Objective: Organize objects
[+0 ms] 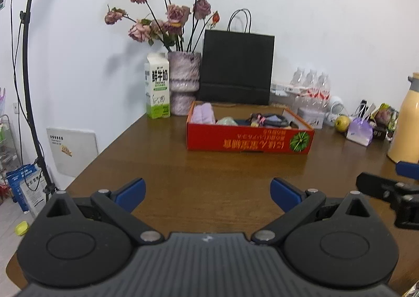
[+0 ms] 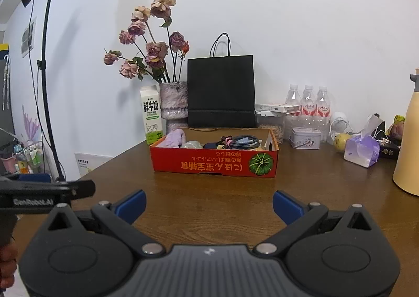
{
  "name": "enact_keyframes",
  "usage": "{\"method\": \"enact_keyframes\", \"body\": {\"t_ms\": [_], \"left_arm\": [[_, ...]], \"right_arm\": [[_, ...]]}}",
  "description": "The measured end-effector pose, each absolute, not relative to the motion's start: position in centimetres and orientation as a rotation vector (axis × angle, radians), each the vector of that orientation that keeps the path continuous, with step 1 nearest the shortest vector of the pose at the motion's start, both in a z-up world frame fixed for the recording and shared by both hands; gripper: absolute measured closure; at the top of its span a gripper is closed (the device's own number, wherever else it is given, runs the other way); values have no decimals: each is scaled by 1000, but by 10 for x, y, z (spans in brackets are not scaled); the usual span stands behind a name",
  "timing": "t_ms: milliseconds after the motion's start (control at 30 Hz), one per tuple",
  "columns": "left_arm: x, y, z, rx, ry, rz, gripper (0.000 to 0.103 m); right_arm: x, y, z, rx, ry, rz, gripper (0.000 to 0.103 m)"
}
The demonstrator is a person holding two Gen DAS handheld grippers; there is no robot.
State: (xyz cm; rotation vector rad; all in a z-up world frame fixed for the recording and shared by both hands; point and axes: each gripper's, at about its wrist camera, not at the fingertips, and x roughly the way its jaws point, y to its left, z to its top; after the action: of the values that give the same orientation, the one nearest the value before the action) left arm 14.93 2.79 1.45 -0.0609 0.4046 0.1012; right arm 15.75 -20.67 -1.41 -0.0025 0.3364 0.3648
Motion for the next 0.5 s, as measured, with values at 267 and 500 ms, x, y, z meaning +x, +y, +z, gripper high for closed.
{"method": "enact_keyframes", "body": {"t_ms": [267,500], "left_arm": [[147,23,13,-47,410,88,0],[147,19,14,-44,409,78,0]], "right_arm": [[155,-208,-15,-7,340,365,0],[156,-209,-16,-8,344,367,0]]}}
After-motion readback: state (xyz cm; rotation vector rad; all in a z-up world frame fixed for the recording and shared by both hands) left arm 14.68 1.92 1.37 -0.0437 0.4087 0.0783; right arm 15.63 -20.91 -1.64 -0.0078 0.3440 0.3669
